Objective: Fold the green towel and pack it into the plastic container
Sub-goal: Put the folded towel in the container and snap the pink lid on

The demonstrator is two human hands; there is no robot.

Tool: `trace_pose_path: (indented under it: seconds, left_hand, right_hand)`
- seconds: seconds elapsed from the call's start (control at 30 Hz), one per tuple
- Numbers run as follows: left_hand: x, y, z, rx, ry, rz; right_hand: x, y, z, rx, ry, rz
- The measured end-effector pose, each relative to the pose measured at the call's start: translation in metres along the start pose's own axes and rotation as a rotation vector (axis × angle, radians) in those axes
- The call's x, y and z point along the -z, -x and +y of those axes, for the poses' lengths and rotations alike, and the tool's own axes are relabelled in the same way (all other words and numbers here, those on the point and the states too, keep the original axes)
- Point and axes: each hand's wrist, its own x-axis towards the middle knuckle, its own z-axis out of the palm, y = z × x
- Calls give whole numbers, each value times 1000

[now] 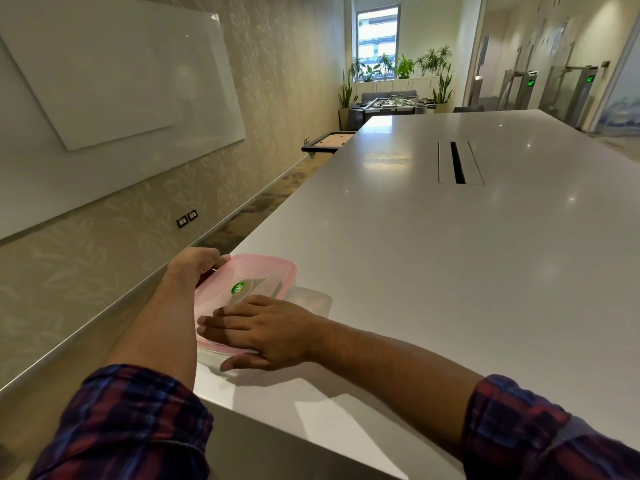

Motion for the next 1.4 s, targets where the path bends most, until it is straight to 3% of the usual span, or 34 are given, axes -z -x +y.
trace_pose_path:
  seconds: [0.2,0.37,0.47,0.57,0.67,0.77,1.13,1.4]
  left_hand:
    - [-12,7,-3,-81,70,6]
    - [-16,5,-10,-89,131,-1]
    - [-19,3,-12,-134,135,84]
    - [-21,0,-12,-187,138,147]
    - [-24,1,-12,-211,135,157]
    - [-25,5,-11,-185,109,144]
    - [-26,8,-5,-183,60,69]
    - [-28,6,-6,-237,-19,158]
  right_hand:
    - [-5,5,-9,-107,-127,84]
    - [-9,2,-9,-82,-105,114]
    - [-4,2,-5,-139,-339,66]
    - [0,4,2,-374,-694,183]
    - [-3,4,21,-744,-421,335]
    - [-6,7,40,-941,-157,226]
    - [-17,15,55,-843,-90,138]
    - [-2,7,61,-900,-239,8]
